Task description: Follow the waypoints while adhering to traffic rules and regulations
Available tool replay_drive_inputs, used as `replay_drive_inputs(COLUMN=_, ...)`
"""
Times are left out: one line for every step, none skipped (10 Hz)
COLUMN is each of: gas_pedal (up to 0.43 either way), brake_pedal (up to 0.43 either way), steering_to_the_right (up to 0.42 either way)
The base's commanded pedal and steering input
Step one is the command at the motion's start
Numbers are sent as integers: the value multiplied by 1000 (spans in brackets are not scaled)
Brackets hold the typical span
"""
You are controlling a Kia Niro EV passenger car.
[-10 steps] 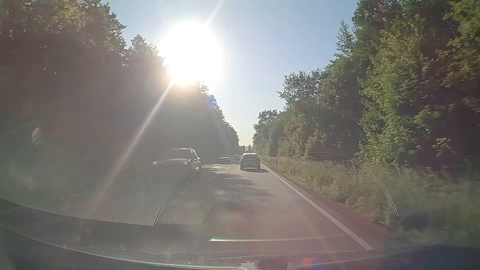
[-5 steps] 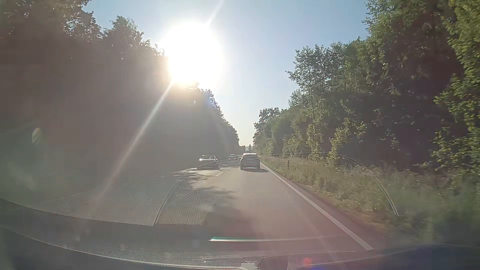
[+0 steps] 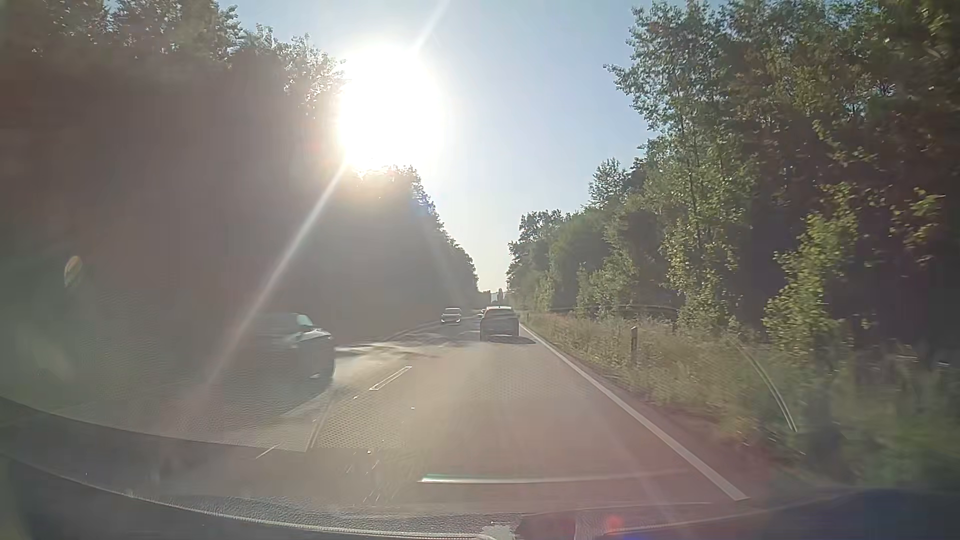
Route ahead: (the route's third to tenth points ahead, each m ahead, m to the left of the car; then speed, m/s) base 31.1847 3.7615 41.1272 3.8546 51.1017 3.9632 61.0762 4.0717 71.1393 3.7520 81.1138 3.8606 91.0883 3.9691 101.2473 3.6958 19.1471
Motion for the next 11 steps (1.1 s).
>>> replay_drive_inputs(gas_pedal=138, brake_pedal=0, steering_to_the_right=1)
replay_drive_inputs(gas_pedal=138, brake_pedal=0, steering_to_the_right=1)
replay_drive_inputs(gas_pedal=138, brake_pedal=0, steering_to_the_right=1)
replay_drive_inputs(gas_pedal=138, brake_pedal=0, steering_to_the_right=1)
replay_drive_inputs(gas_pedal=138, brake_pedal=0, steering_to_the_right=1)
replay_drive_inputs(gas_pedal=138, brake_pedal=0, steering_to_the_right=1)
replay_drive_inputs(gas_pedal=138, brake_pedal=0, steering_to_the_right=1)
replay_drive_inputs(gas_pedal=138, brake_pedal=0, steering_to_the_right=1)
replay_drive_inputs(gas_pedal=138, brake_pedal=0, steering_to_the_right=1)
replay_drive_inputs(gas_pedal=138, brake_pedal=0, steering_to_the_right=0)
replay_drive_inputs(gas_pedal=138, brake_pedal=0, steering_to_the_right=0)
